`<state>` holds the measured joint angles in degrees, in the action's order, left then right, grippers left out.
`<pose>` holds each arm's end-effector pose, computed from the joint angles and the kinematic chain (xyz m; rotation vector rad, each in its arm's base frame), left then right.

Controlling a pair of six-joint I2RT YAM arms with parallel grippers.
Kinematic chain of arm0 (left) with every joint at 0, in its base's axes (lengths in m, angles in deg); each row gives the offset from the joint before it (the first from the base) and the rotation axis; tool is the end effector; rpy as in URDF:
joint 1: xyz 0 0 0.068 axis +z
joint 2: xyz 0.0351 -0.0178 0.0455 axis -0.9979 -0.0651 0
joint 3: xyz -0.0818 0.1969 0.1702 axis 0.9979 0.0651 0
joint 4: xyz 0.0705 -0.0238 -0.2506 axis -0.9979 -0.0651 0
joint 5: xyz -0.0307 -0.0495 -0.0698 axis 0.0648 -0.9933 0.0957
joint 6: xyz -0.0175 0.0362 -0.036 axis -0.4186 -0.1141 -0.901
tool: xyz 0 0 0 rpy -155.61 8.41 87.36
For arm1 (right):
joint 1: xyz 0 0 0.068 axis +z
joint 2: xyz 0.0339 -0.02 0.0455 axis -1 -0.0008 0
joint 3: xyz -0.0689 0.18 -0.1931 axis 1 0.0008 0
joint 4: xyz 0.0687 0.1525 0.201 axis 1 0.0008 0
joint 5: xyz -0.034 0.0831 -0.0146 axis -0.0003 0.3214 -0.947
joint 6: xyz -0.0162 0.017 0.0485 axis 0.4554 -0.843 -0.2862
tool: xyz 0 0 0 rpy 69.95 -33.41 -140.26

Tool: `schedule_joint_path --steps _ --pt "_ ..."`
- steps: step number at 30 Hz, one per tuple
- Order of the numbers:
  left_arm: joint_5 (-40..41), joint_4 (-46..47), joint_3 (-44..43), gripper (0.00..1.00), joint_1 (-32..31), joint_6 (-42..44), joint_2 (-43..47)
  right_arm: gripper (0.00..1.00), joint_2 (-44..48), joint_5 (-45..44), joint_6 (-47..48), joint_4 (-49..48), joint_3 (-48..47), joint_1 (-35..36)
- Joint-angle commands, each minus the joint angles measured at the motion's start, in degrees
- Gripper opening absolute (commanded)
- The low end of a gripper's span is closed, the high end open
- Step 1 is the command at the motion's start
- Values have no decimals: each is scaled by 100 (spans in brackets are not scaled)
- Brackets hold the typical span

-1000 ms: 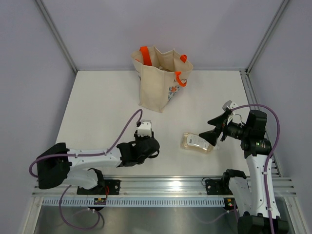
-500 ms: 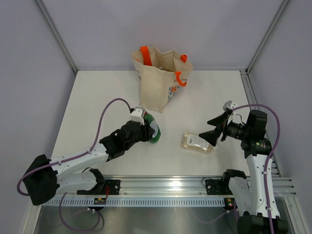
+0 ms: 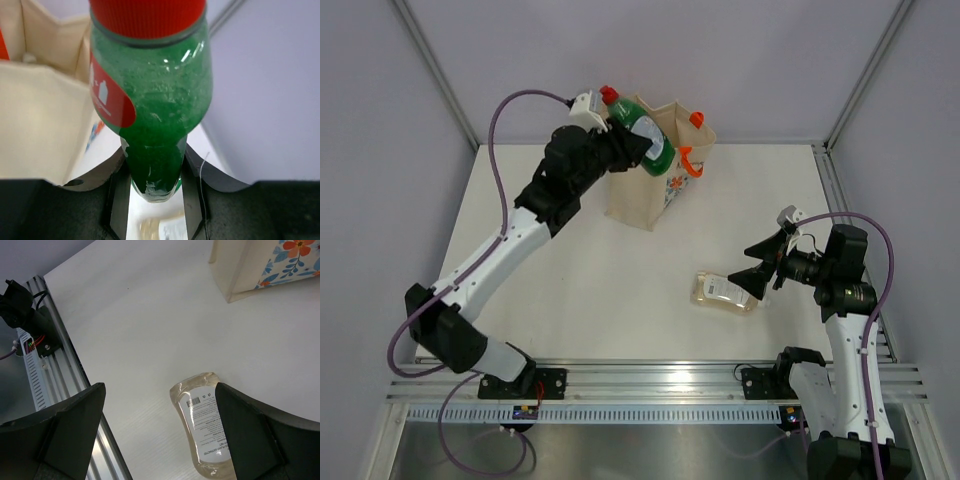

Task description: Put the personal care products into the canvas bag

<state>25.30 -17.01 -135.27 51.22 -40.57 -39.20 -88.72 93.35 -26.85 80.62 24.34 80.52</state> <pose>0.2674 -0.1874 0.4172 0.0201 1.7469 -0.8939 0.1456 0.0089 0.3034 -0.7838 1.7061 0.8772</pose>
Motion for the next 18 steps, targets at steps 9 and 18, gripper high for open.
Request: schedule_joint_path --steps 9,18 --pt "-383 1062 -3806 0 912 -1060 -3339 100 -3 366 20 -61 -47 -32" --pt "-349 1229 -4978 0 1176 -1491 -4738 99 23 401 11 -34 -21 -24"
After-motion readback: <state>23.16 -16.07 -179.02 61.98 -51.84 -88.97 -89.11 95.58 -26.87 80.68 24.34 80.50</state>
